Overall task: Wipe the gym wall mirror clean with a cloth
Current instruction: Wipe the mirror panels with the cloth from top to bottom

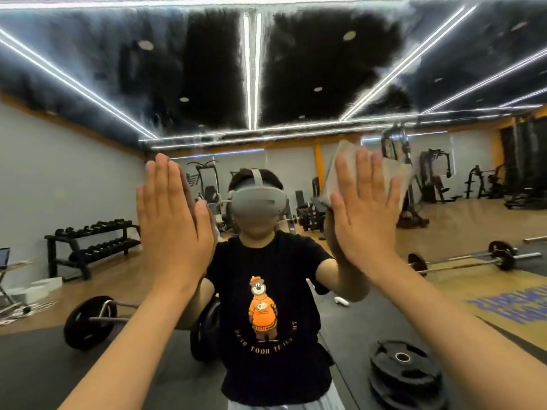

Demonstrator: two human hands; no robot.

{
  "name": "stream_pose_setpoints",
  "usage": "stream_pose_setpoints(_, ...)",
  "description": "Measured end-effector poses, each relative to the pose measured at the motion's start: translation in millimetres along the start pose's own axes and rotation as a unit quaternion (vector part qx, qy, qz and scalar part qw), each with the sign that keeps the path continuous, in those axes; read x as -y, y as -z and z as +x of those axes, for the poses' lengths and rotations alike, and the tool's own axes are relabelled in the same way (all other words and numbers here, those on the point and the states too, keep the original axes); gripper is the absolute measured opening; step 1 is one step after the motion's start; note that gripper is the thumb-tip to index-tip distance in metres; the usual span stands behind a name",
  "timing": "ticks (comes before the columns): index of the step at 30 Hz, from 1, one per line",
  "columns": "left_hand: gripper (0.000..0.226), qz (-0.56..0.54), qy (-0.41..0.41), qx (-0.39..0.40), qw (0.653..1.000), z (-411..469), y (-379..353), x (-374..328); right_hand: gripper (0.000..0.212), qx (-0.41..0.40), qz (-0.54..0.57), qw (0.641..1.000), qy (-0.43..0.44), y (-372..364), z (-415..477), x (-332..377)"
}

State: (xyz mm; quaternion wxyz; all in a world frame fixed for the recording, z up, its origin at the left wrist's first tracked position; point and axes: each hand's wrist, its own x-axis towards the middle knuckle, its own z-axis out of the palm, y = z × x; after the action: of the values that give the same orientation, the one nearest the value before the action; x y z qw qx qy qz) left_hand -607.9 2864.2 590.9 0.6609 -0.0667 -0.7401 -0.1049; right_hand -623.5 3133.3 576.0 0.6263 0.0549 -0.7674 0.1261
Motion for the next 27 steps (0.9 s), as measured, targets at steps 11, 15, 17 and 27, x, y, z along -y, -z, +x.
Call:
stream_pose_setpoints(11, 0.066, -0.046, -0.058, 0.026, 0.997, -48, 17, 13, 0.054, 0.056, -0.015, 0.95, 0.308, -30, -39, 107)
stream_pose_setpoints(15, 0.07, -0.009, -0.052, 0.05, 0.997, -66, 8, 15, 0.053, 0.046, -0.046, 0.972, 0.225, -18, -46, 33)
stream_pose_setpoints(17, 0.071, 0.011, -0.057, 0.046, 0.997, -69, 3, 17, 0.054, 0.041, -0.057, 0.987, 0.146, -10, -56, -13)
stream_pose_setpoints(27, 0.07, 0.007, -0.074, 0.025, 0.997, -71, -2, 21, 0.056, 0.021, -0.02, 0.999, 0.014, -25, -88, 50)
